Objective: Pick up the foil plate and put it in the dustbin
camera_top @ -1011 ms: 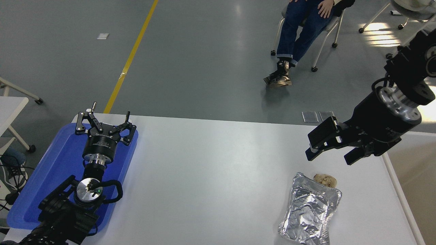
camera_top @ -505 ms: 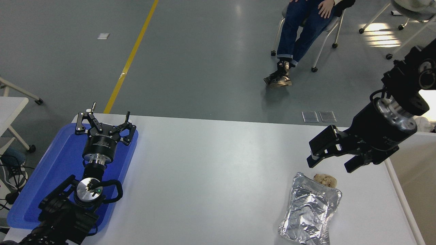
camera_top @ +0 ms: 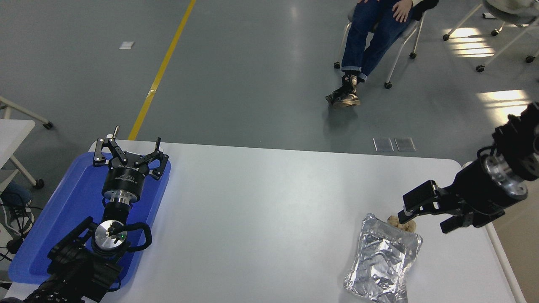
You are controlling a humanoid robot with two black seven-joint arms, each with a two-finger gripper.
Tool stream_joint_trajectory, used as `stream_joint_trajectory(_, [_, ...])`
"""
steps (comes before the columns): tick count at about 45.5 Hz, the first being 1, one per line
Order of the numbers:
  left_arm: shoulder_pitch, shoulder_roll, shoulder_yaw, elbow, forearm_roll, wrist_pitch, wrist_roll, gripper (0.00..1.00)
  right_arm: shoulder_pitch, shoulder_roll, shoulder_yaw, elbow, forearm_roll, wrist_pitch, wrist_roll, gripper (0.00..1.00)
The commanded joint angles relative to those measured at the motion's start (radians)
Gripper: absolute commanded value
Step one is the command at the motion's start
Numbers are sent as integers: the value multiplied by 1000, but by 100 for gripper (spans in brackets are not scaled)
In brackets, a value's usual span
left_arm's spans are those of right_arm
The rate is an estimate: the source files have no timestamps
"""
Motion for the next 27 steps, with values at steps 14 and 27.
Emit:
stream_joint_trajectory(14, [0,0,0,0,0,0,0,100,-438,1,93,-152,-116,-366,-5,100])
stream_joint_trajectory(27, [0,0,0,0,0,0,0,100,-593,78,118,-242,-115,-474,-12,100])
